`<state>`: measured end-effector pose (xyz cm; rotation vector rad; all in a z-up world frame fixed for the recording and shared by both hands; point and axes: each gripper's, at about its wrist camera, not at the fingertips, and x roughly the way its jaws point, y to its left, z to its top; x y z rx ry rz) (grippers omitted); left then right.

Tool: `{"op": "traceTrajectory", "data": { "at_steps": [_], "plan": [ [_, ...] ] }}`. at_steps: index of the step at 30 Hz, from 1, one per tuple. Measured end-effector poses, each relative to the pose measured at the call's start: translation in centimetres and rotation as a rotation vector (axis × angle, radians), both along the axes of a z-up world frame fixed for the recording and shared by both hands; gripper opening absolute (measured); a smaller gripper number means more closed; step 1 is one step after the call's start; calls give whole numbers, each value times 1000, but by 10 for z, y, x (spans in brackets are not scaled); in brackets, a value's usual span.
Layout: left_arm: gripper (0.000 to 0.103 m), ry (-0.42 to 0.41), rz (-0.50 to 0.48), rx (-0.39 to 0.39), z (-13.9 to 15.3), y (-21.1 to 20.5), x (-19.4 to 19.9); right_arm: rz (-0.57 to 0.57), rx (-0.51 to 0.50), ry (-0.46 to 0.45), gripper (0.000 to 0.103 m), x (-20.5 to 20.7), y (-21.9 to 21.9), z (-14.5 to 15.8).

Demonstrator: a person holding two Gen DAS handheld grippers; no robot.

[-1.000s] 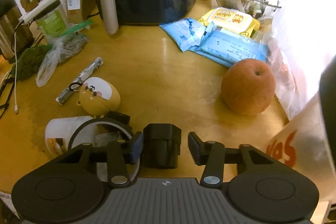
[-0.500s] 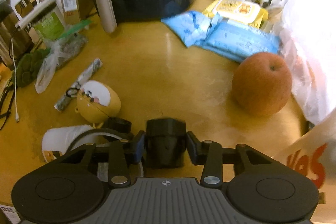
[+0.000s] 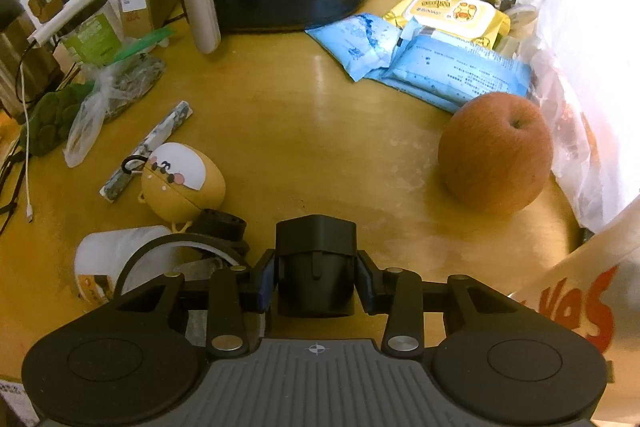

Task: Organize rigid objects
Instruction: 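Lift the black rubber cap with the right gripper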

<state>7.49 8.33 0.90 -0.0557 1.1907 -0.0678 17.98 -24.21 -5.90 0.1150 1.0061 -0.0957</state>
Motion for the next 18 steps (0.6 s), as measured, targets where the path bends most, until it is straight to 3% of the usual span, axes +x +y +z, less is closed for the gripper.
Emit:
{"op": "traceTrajectory", "data": {
  "at_steps": [18],
  "plan": [
    [40, -47, -160, -73, 1, -40, 25, 11, 47, -52, 43, -50, 3, 45]
  ]
}}
